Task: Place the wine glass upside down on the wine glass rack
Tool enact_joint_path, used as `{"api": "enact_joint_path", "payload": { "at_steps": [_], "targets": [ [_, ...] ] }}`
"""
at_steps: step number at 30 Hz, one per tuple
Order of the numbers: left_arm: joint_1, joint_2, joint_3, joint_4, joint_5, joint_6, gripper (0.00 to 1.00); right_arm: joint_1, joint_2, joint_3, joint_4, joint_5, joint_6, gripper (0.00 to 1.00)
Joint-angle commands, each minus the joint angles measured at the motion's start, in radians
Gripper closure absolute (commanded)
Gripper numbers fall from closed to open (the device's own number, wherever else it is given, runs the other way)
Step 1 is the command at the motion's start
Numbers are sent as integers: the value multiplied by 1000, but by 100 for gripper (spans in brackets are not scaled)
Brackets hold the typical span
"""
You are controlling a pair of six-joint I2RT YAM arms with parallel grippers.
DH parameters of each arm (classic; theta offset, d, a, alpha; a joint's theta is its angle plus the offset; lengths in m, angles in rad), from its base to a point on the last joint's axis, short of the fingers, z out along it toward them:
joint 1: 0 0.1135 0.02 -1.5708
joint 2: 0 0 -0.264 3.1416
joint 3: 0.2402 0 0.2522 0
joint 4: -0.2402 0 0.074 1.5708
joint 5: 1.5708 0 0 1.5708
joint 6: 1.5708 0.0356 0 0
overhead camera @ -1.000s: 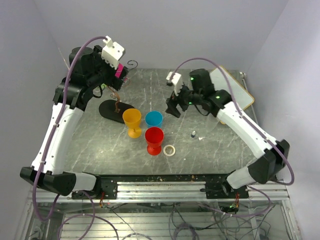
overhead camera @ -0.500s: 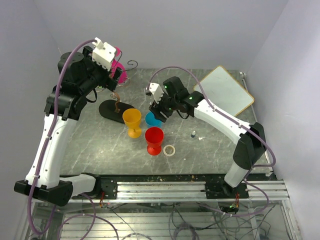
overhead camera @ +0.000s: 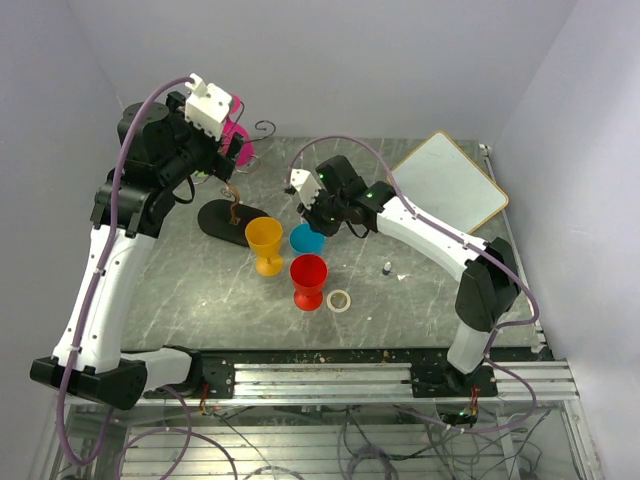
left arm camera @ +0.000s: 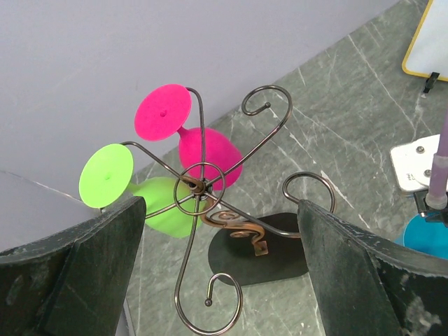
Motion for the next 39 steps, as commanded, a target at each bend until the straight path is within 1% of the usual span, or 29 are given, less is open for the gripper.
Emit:
{"api": "enact_joint_path", "payload": {
  "at_steps": [1, 3, 7, 11, 16, 20, 23, 25, 28, 33, 36, 39],
  "targets": [
    [16, 9, 43, 17, -22, -33, 0, 3, 4, 40, -7, 37, -12, 92],
    [17, 15, 50, 18, -34, -45, 0, 3, -8, 45, -6, 70, -19, 100],
    [39, 27, 68, 30, -31, -96, 0, -21, -34, 62, -7, 163, -38, 100],
    [73, 36, 82, 42, -2, -151, 0, -115, -70, 89, -6, 186, -31, 100],
    [115, 52, 102, 46, 82, -223, 0, -265, -131, 110, -7, 161, -12, 100],
    [165, 83, 121, 58, 219, -311, 0, -338, -203, 95, 5, 163, -13, 100],
    [202, 108, 132, 73, 329, -375, 0, -394, -256, 90, 2, 122, 1, 100],
    [217, 121, 141, 80, 374, -405, 0, -450, -281, 96, -9, 76, 14, 100],
    [225, 137, 149, 83, 361, -448, 0, -492, -317, 104, -27, 32, 22, 100],
    [225, 163, 148, 72, 371, -446, 0, -502, -329, 153, -66, -22, 12, 100],
    [225, 178, 137, 90, 422, -472, 0, -505, -308, 223, -100, -46, 11, 100],
    [217, 183, 108, 121, 470, -503, 0, -503, -306, 257, -113, -80, 13, 100]
  ]
}}
